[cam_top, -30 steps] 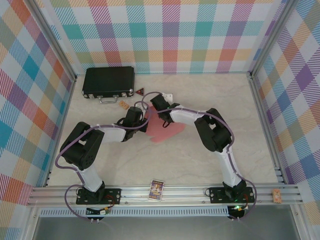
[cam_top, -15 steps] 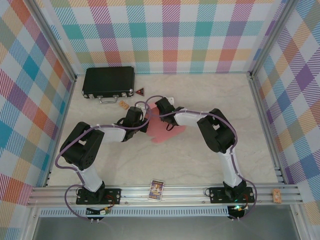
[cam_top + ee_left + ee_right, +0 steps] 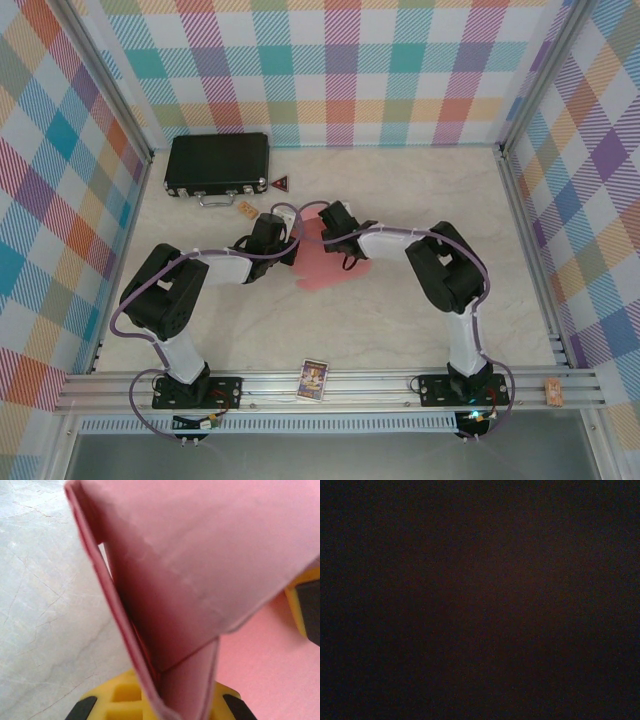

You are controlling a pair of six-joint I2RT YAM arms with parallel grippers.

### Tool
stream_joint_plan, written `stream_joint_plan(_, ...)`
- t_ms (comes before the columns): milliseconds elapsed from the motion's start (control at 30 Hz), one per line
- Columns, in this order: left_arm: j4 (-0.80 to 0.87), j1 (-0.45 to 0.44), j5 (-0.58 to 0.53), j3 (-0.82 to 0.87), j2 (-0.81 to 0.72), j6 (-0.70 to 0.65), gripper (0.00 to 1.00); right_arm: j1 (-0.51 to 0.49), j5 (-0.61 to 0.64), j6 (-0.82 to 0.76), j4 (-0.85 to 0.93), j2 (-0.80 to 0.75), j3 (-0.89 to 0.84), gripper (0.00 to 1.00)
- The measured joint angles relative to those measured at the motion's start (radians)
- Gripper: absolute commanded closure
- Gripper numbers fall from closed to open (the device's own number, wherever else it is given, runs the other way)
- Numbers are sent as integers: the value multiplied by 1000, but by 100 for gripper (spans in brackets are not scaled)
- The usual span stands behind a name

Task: Fold the paper box

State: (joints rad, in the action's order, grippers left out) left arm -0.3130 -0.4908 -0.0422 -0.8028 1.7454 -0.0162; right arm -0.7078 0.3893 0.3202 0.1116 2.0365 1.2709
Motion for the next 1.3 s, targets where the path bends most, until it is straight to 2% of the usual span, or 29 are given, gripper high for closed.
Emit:
stream_joint_plan(467,0,-7,15,0,0,-1,98,7,-80,-98,-43,-120,-161,31)
stream_joint_plan(867,0,-11,34,0,0,-7,96,77,-144,-97,-45,-254,-276,30)
stream_joint_plan(1033,0,-11,53,0,0,-14,91,109,-183,-96,-48,-334,-341,30)
stream_joint_plan(1300,51,-11,89,2,-9,-35,75,119,-245,-89,-13,-450,-391,30)
